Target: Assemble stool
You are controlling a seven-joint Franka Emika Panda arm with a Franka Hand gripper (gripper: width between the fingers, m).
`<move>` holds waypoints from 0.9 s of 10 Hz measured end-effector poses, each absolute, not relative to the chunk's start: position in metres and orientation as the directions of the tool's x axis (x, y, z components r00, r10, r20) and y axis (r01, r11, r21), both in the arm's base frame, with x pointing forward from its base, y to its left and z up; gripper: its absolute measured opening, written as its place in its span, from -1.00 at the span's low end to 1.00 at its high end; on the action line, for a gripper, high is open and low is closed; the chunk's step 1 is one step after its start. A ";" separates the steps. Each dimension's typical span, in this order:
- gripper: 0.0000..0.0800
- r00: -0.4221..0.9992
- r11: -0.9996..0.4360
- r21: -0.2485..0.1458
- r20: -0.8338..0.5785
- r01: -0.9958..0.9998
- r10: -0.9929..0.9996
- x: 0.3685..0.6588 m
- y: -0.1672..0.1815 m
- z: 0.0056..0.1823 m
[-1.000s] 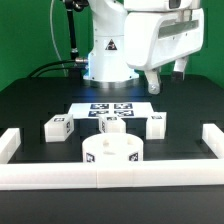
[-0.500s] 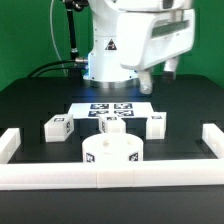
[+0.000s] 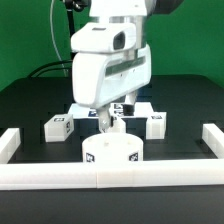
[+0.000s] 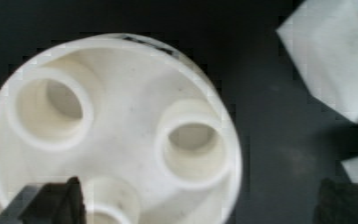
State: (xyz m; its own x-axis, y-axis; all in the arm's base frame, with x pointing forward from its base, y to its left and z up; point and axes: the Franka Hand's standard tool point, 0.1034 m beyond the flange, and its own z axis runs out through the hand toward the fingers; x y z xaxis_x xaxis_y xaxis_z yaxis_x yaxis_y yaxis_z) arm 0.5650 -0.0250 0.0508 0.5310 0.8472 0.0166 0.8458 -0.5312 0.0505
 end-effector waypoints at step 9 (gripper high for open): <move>0.62 0.530 -0.531 0.048 0.025 0.846 0.848 0.559 -0.018 0.021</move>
Offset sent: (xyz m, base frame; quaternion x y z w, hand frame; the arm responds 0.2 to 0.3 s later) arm 0.0000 0.0000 0.0000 0.0000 0.0000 0.0000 1.0000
